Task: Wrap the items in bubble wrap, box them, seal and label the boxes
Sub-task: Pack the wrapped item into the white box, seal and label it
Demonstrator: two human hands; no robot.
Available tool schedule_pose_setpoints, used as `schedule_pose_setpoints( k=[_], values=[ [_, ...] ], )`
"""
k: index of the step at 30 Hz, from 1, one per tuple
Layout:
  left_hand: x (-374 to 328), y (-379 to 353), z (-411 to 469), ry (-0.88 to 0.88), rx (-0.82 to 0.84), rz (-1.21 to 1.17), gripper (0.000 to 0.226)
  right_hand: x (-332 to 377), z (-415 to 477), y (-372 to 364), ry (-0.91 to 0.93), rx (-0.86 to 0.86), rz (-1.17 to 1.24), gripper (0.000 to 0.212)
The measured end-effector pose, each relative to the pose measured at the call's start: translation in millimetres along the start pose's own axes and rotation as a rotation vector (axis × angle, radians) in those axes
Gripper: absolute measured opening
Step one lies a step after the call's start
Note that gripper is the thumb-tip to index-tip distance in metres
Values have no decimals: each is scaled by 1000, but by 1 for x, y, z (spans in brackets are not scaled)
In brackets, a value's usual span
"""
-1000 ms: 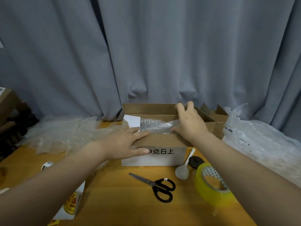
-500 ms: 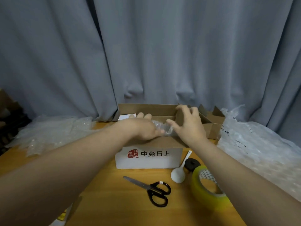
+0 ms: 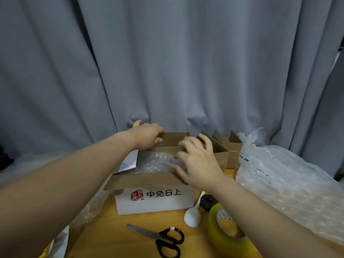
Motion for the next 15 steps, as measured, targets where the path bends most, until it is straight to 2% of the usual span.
schedule_pose_setpoints(
  k=[1, 2, 4, 6, 7, 8, 9, 12, 14, 15],
  values=[
    [3, -3, 3, 23, 28, -25, 40, 3, 5, -4, 51, 15, -73, 11],
    [5, -5, 6, 36, 58, -24, 44, 6, 12, -4, 57, 45, -147, 7],
    [2, -4, 7, 12, 39, 69, 44, 7, 29, -4, 34, 95, -194, 24],
    [-11, 14, 5, -79, -193, 118, 37, 7, 42, -1, 10, 106, -193, 24],
    [-17, 25, 1, -129, -302, 60, 33, 3, 47, -1, -8, 121, -187, 24],
    [-21, 29, -2, -168, -331, -18, 32, -3, 49, -1, -49, 147, -174, 25],
    [-23, 27, -3, -179, -276, -88, 38, -10, 50, -2, -84, 160, -183, 27],
    [-19, -8, -4, -107, 134, -114, 86, -28, 45, -11, -180, 198, -151, 23],
    [-12, -25, -6, -79, 257, -49, 94, -40, 42, -15, -265, 201, -89, 29],
    [-10, -31, -5, -62, 268, -22, 90, -45, 40, -15, -327, 196, -25, 41]
  ],
)
Point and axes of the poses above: each hand's wrist, its own z-axis towards the middle knuckle, its own y-axis out of the back of the hand, x = y × z, the point moved 9 cm from there along z, towards the middle knuckle, and after that the axes turned 11 degrees about z, right-handed, at the moved point
